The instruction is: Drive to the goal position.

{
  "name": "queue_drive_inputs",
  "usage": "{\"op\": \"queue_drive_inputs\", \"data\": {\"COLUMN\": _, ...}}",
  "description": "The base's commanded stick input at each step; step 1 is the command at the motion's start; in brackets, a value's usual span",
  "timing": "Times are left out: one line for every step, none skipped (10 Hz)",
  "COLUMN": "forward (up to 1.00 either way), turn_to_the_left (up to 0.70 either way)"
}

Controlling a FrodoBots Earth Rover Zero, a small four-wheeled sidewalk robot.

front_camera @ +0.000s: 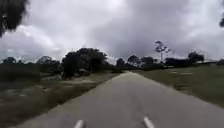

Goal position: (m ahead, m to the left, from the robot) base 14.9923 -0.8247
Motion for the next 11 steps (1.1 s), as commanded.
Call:
{"op": "queue_drive_inputs", "data": {"forward": 0.85, "turn_to_the_left": 0.00}}
{"op": "queue_drive_inputs", "data": {"forward": 0.85, "turn_to_the_left": 0.00}}
{"op": "queue_drive_inputs", "data": {"forward": 0.85, "turn_to_the_left": 0.00}}
{"op": "queue_drive_inputs", "data": {"forward": 0.85, "turn_to_the_left": 0.00}}
{"op": "queue_drive_inputs", "data": {"forward": 0.85, "turn_to_the_left": 0.00}}
{"op": "queue_drive_inputs", "data": {"forward": 0.85, "turn_to_the_left": 0.00}}
{"op": "queue_drive_inputs", "data": {"forward": 0.85, "turn_to_the_left": 0.00}}
{"op": "queue_drive_inputs", "data": {"forward": 0.85, "turn_to_the_left": 0.00}}
{"op": "queue_drive_inputs", "data": {"forward": 0.85, "turn_to_the_left": 0.00}}
{"op": "queue_drive_inputs", "data": {"forward": 0.85, "turn_to_the_left": 0.00}}
{"op": "queue_drive_inputs", "data": {"forward": 0.85, "turn_to_the_left": 0.00}}
